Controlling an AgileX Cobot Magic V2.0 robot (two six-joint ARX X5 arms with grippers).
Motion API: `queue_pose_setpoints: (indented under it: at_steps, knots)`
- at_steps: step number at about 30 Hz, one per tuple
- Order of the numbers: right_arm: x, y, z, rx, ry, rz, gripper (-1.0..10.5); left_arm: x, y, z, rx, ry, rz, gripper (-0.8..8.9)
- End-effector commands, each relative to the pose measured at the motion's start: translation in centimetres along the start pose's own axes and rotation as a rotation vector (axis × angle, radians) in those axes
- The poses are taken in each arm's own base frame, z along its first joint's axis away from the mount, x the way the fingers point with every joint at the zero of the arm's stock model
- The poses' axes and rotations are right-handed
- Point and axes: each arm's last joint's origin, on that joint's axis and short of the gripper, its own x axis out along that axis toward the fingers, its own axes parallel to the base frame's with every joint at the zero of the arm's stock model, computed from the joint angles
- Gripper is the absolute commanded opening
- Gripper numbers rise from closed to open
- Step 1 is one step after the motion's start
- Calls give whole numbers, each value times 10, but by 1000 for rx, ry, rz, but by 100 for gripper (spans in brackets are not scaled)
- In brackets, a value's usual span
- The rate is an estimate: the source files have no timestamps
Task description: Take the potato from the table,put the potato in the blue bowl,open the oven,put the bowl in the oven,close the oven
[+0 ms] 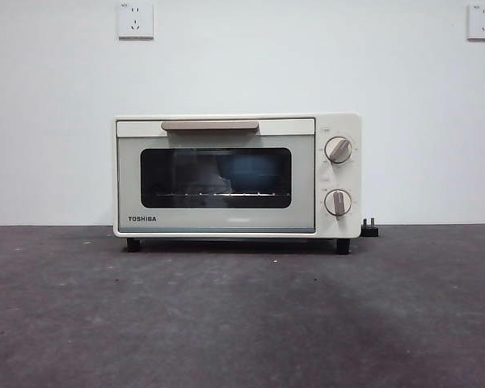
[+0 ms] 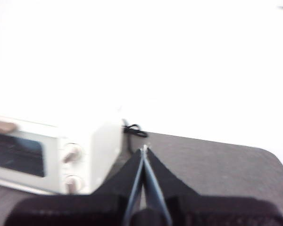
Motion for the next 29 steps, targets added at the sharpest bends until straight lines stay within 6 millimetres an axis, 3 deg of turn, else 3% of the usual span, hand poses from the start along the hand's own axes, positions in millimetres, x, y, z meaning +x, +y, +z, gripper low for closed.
queue_pose_setpoints:
  at_steps: [1, 7, 12, 19, 29]
  knots:
    - [-6, 4, -38, 41, -53, -29, 0, 1, 0, -2, -6, 1, 0, -4]
    - [-20, 15, -104, 56, -80, -77, 0, 1, 0, -2, -6, 1, 0, -4]
    - [-24, 19, -139, 101, -76, -105, 0, 1, 0, -2, -6, 1, 0, -4]
    - [-24, 18, -147, 133, 6, -187, 0, 1, 0, -3, -6, 4, -1, -4]
    - [-24, 21, -160, 145, 140, -166, 0, 2, 0, -3, -6, 10, -1, -4]
